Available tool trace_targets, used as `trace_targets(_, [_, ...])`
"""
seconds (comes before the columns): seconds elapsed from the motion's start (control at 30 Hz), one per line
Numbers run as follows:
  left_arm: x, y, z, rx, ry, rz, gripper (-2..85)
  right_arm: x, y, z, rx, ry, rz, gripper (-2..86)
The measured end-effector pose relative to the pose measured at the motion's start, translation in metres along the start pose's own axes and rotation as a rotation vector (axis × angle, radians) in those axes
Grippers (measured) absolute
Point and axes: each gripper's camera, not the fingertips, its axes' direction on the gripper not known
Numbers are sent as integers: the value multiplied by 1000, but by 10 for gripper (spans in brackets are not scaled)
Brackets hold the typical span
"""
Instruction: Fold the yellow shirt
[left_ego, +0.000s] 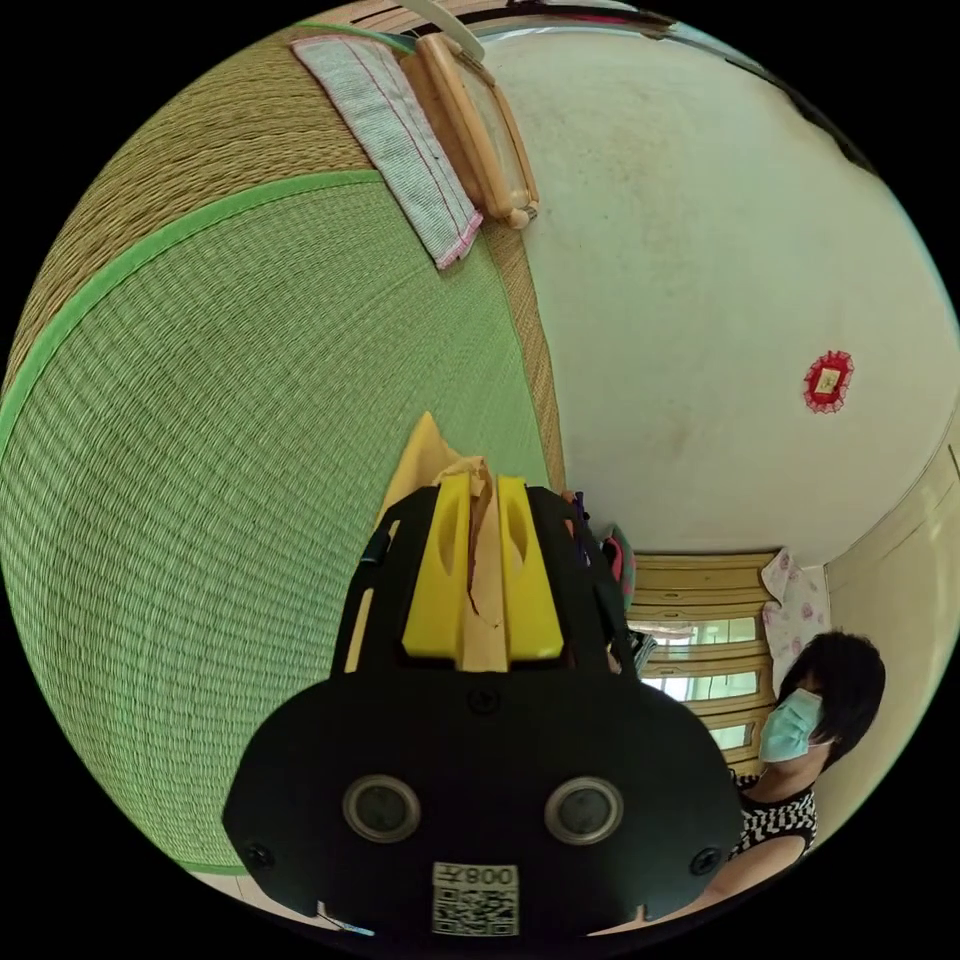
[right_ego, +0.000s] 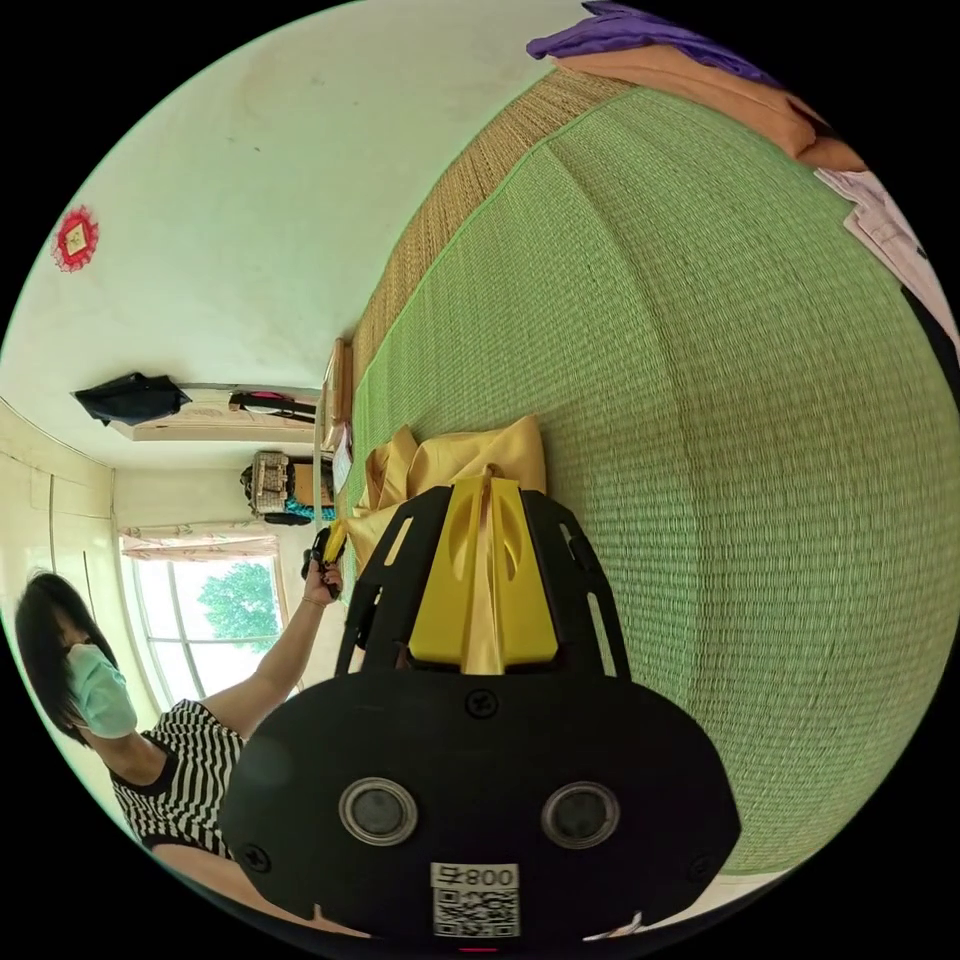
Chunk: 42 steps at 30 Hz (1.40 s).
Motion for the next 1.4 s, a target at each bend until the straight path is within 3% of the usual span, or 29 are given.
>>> trace_targets(0.17, [9,0,9,55,59,30,61,-27,-4,-12,27,44,-23,13])
trace_targets(0.33, [35,21,73,-184,68,102,63,-98,7,0,-3,139,-166,15])
trace_targets(0.43, [47,31,124,-342,35,137,64,-157,14,46,-125,233,-300,13])
trace_targets(0.57, [62,30,172,-444,-37,190,68,-219,16,110,-228,381,-424,14])
trace_targets(0.7, [72,25,209,-504,-85,196,74,-237,4,136,-266,387,-420,18])
trace_targets(1.03, [90,8,254,-515,-90,210,60,-262,-22,131,-238,321,-414,15])
trace_targets(1.4, [137,-24,278,-426,-3,294,40,-322,-71,86,-83,239,-467,4])
